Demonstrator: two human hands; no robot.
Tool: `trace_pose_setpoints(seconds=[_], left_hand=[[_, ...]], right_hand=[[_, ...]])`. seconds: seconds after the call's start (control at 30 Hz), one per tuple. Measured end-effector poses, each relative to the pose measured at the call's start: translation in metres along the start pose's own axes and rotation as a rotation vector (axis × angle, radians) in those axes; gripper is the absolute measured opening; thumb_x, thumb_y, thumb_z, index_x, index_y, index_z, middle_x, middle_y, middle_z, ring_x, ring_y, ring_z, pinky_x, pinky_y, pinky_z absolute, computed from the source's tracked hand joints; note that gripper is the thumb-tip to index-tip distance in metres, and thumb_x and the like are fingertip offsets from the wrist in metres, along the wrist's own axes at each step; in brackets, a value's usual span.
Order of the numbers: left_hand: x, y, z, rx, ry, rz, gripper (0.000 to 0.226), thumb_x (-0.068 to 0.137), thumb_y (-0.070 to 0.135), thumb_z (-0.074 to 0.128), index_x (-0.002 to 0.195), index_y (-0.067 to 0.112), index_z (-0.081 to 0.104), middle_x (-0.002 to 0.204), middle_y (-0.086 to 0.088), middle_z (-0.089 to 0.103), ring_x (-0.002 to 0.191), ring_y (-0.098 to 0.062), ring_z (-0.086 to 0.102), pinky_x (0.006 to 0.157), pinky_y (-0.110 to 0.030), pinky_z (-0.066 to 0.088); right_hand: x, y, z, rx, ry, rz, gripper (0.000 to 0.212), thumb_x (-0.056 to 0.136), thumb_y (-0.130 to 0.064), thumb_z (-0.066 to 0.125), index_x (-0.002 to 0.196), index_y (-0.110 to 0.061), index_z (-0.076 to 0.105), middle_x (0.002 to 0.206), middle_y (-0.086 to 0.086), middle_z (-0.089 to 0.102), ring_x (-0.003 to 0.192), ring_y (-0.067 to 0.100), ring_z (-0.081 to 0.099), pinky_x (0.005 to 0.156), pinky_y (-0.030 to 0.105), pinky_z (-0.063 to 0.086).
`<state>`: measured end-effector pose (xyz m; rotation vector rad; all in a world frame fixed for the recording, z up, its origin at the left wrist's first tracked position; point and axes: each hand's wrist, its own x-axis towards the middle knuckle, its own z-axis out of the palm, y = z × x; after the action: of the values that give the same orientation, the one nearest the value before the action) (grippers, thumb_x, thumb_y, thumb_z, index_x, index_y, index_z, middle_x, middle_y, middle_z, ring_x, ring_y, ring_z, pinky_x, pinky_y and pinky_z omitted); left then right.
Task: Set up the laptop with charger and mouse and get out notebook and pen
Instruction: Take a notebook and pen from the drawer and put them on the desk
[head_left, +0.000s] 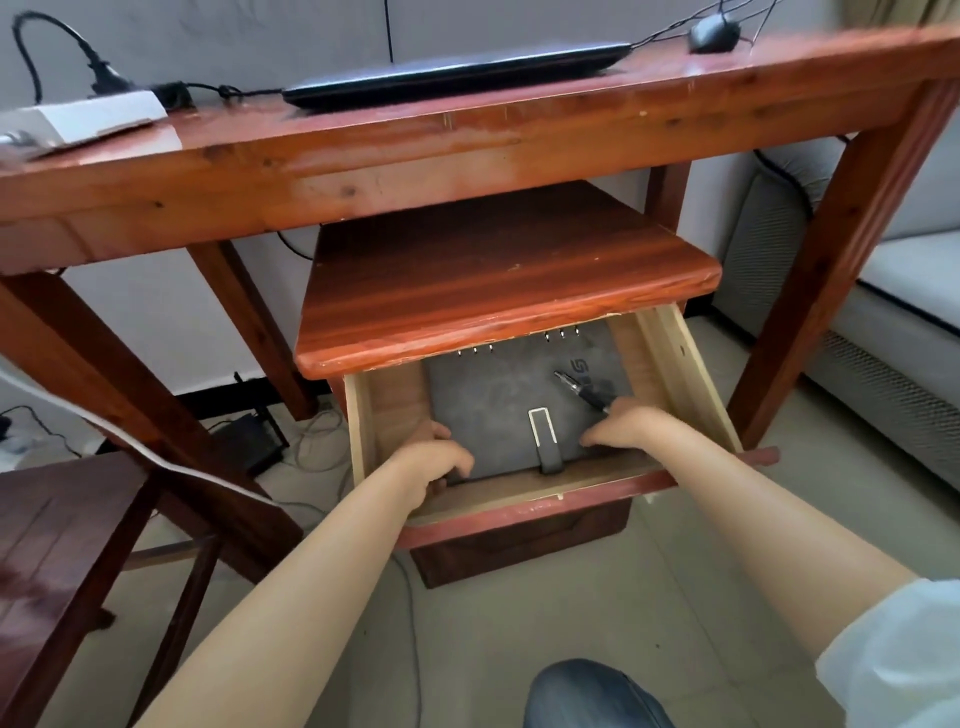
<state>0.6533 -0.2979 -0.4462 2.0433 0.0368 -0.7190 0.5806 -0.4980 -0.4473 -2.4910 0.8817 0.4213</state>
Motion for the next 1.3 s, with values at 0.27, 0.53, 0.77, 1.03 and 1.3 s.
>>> trace_pose_setpoints(seconds=[0.27,0.53,0.77,1.03,1.3], left_hand=[[-0.023,0.007,0.002,0.783,0.437,0.393,0.075,0.074,0.012,0.071,0.134,0.026,0.03,0.14,-0.014,0.024,0.125,-0.034,0.029,0.103,-0.041,0.037],[-0.047,0.02,0.002,1.359,0.516,1.358,0.032,0.045,0.014,0.091,0.07,0.008,0.071,0.062,-0.008,0.072,0.05,-0.024,0.067,0.041,-0.023,0.052],[-0.087,0.071,0.019,1.146,0.523,1.491,0.028,0.058,0.018,0.087,0.064,0.004,0.064,0.044,-0.006,0.065,0.03,-0.024,0.057,0.028,-0.02,0.042],[-0.139,0.116,0.017,1.079,0.754,1.67,0.029,0.055,0.023,0.087,0.065,0.007,0.065,0.044,-0.002,0.062,0.028,-0.022,0.055,0.03,-0.013,0.035],[-0.112,0.14,-0.017,1.248,0.976,1.674,0.017,0.05,-0.005,0.073,0.062,0.006,0.069,0.071,-0.009,0.077,0.042,-0.023,0.067,0.033,-0.02,0.046]], right_hand=[[-0.03,0.015,-0.029,0.346,0.037,-0.057,0.032,0.082,-0.039,0.066,0.094,-0.013,0.051,0.07,-0.001,0.053,0.05,0.006,0.055,0.033,0.015,0.04],[-0.073,0.036,-0.05,0.643,0.09,-0.078,0.036,0.087,-0.019,0.063,0.057,-0.017,0.043,0.053,0.004,0.051,0.022,0.003,0.046,0.025,0.008,0.03],[-0.098,0.064,-0.077,0.956,0.607,-0.153,0.033,0.097,-0.034,0.036,0.069,-0.022,0.047,0.062,0.0,0.061,0.019,-0.001,0.039,0.027,0.009,0.032],[-0.118,0.058,-0.101,1.646,0.706,-0.339,0.039,0.094,-0.018,0.026,0.058,-0.017,0.041,0.036,-0.001,0.058,0.019,0.005,0.034,0.028,0.004,0.019],[-0.094,0.051,-0.095,1.116,0.446,-0.239,0.041,0.095,-0.015,0.044,0.054,-0.012,0.045,0.027,-0.002,0.044,0.012,0.004,0.026,0.026,0.002,0.019]])
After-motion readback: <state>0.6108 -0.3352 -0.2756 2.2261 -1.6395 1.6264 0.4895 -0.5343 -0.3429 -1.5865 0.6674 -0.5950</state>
